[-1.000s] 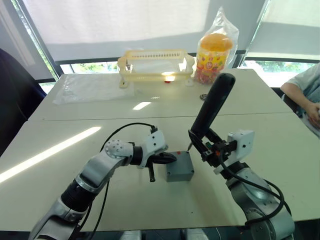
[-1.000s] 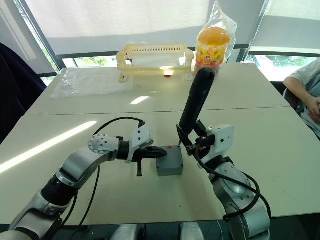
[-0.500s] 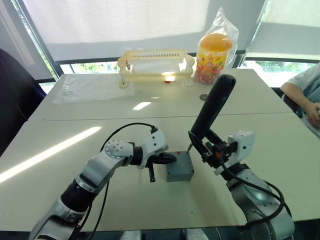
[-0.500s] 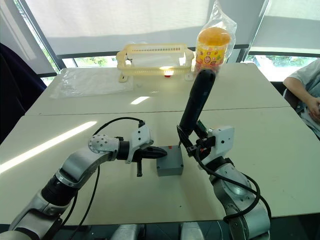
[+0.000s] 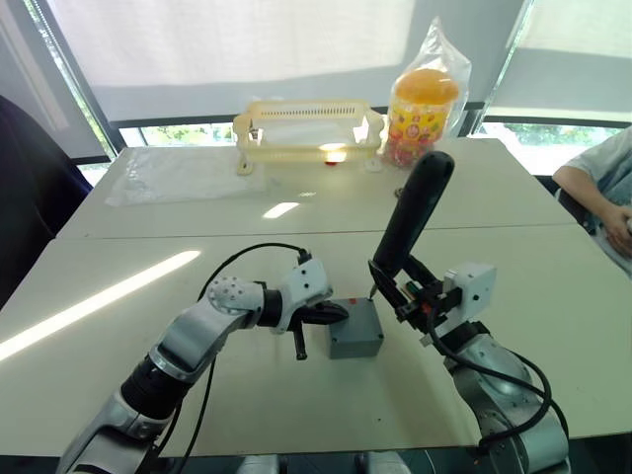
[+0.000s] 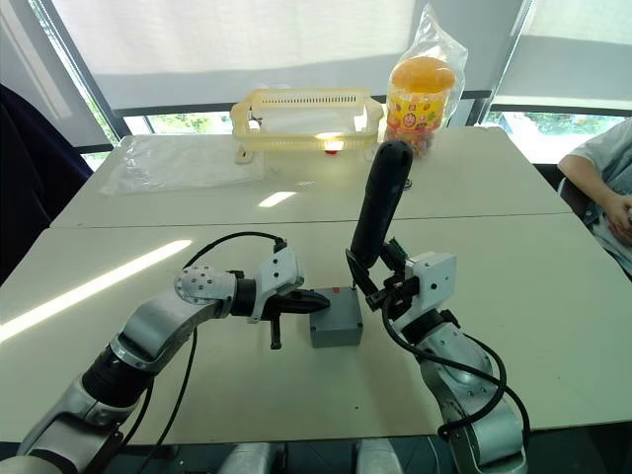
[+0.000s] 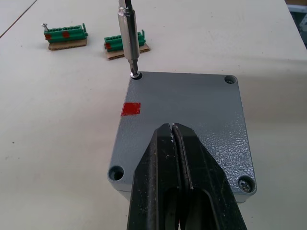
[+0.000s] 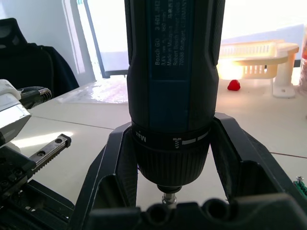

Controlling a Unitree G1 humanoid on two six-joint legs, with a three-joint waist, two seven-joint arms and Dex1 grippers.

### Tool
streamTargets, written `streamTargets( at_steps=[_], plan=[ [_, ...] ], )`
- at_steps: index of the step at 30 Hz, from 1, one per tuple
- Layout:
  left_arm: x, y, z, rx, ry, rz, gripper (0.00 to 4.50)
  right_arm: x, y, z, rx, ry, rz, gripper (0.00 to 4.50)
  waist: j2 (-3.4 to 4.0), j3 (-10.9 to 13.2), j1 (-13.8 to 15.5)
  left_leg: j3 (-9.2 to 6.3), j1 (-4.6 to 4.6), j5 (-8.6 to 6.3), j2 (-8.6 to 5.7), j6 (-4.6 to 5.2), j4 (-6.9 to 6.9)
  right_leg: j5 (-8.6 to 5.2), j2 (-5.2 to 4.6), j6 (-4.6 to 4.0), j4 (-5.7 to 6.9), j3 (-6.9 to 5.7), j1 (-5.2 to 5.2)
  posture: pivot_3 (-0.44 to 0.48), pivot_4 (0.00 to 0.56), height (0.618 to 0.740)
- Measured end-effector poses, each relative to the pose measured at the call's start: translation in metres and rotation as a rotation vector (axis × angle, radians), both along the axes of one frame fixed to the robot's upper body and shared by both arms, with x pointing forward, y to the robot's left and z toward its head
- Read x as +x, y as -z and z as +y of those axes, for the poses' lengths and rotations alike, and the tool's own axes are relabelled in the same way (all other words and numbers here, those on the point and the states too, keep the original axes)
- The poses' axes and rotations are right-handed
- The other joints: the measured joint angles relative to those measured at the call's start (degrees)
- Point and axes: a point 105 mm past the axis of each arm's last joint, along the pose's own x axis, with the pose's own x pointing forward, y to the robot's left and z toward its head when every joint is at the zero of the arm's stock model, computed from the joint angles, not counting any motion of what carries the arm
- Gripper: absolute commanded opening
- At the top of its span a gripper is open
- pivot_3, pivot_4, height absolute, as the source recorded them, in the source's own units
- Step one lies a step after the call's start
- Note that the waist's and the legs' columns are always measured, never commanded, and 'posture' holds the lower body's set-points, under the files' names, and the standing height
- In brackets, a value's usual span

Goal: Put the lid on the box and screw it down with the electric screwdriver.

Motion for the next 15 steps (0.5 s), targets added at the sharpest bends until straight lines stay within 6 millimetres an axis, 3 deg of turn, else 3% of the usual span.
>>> streamTargets(
  at_steps=[15],
  plan=[
    [-0.0027, 0.007, -0.0015, 0.028, 0.014, -0.034, 0.0, -0.0052, 0.0091, -0.0015, -0.006, -0.022, 0.047, 1.77, -0.32, -0.6, 0.1, -0.05, 0.45, -0.03, 0.04, 0.01, -0.11, -0.27, -0.03, -0.34, -0.22, -0.06, 0.51, 0.0, 0.15, 0.74]
  ],
)
